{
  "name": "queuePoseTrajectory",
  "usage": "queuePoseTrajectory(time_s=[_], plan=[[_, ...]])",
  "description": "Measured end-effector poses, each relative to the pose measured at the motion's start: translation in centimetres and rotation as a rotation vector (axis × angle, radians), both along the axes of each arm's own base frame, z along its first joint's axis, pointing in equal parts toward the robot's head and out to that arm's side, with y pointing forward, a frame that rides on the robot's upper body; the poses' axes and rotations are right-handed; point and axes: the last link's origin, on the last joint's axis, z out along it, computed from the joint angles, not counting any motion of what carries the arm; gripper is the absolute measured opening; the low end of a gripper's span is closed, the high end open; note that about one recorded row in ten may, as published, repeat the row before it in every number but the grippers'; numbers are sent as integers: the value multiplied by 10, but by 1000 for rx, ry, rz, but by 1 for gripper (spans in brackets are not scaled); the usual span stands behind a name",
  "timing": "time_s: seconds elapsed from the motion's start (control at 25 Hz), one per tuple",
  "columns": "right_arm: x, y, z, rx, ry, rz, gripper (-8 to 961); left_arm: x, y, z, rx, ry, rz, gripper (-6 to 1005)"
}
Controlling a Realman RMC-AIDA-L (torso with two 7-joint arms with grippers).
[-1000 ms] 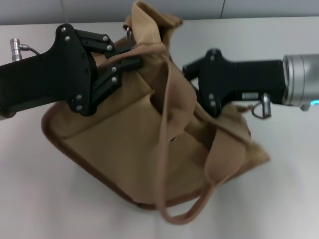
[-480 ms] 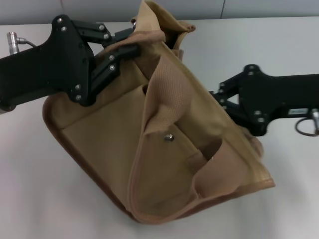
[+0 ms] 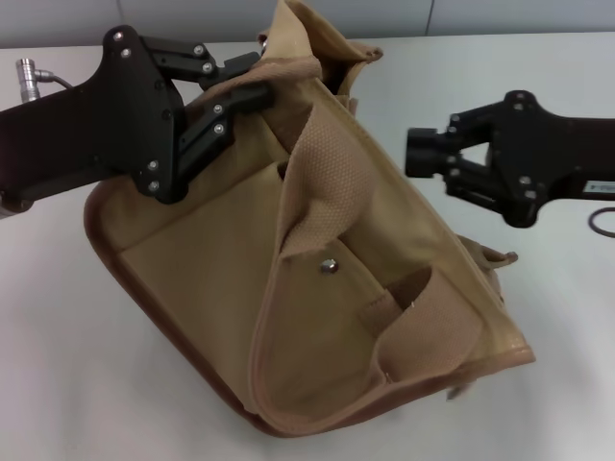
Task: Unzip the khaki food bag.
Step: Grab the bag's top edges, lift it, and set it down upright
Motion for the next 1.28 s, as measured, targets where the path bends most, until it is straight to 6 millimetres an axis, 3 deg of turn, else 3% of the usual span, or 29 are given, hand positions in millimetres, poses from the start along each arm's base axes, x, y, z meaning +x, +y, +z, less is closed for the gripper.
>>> queuePoseTrajectory(time_s=[0.24, 0.72, 1.28], plan=[[-18, 5, -23, -52, -49, 46, 269, 0, 0, 0, -1, 1, -1, 68], [-37, 14, -53, -77, -141, 58, 482, 3, 2, 0, -1, 1, -10, 61], [-55, 21, -63, -77, -162, 68, 267, 5, 1, -1, -7, -3, -18, 52]])
